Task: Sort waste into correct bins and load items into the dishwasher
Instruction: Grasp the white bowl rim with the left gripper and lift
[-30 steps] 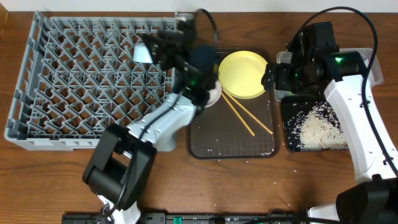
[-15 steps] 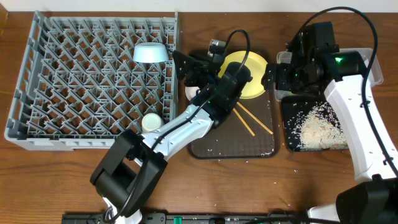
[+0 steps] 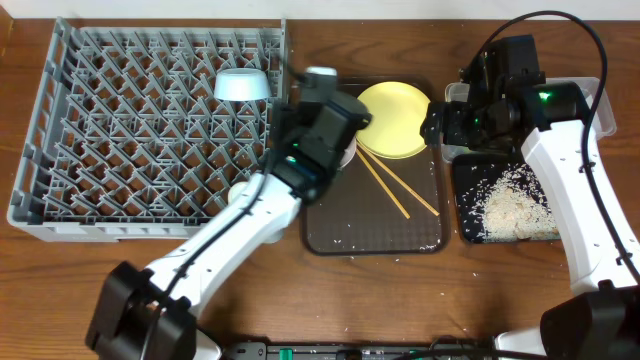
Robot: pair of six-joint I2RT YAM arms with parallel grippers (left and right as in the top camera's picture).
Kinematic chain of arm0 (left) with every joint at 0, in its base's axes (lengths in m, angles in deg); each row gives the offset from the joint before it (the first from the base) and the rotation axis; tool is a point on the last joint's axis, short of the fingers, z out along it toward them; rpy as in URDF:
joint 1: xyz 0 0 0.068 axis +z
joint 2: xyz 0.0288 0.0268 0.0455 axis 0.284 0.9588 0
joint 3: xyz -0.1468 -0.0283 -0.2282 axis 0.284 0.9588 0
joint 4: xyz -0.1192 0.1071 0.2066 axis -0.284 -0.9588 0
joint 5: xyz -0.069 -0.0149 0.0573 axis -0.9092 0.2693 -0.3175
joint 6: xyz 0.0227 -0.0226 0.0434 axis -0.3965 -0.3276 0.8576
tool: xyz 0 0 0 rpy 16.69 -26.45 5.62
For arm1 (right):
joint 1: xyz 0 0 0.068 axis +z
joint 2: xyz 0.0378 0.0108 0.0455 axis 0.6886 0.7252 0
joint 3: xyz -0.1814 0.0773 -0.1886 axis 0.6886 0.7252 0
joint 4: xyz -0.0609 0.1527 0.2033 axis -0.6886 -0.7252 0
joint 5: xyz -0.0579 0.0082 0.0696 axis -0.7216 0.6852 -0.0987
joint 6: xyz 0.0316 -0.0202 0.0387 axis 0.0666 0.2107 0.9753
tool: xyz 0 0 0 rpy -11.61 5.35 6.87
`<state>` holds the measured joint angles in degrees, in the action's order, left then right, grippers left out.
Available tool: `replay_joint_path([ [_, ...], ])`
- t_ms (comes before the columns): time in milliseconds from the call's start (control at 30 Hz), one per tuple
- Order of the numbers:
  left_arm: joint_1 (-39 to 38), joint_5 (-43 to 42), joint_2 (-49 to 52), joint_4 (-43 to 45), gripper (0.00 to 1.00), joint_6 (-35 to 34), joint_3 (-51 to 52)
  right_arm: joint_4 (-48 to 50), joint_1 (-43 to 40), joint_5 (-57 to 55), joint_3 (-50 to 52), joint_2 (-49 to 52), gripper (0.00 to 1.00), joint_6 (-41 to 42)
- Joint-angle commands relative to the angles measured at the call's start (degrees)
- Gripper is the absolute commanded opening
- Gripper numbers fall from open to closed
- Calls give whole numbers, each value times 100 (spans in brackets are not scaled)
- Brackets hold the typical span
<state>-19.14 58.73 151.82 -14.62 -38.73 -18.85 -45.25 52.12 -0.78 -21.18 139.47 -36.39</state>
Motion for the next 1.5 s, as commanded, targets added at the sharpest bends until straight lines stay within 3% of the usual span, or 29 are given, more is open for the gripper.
replay_joint_path([
  [0, 275, -1930, 61, -323, 65, -1611, -46, -7, 7, -15, -70, -76, 99, 70],
  [100, 372, -2739, 203, -474, 59, -2024, -46, -7, 9, -15, -70, -76, 99, 70],
  [267, 269, -2983, 415, -612, 55, -2337, -46, -7, 9, -15, -70, -76, 99, 70],
  [433, 219, -2975, 542, -1054, 37, -2649, -46, -9, 9, -15, -70, -76, 99, 70],
  [567, 219, -2579, 734, -1412, 36, -3353, -44, -7, 9, -15, -70, -76, 99, 70],
  [867, 219, -2527, 1486, -1255, 36, -4472, -44, -7, 9, -15, -70, -76, 99, 70],
  [1167, 236, -2529, 1808, -654, 35, -4522, -44, -7, 9, -15, -70, -76, 99, 70],
  [1467, 234, -2533, 1808, -787, 8, -4520, -44, -7, 9, -15, -70, -76, 99, 70],
])
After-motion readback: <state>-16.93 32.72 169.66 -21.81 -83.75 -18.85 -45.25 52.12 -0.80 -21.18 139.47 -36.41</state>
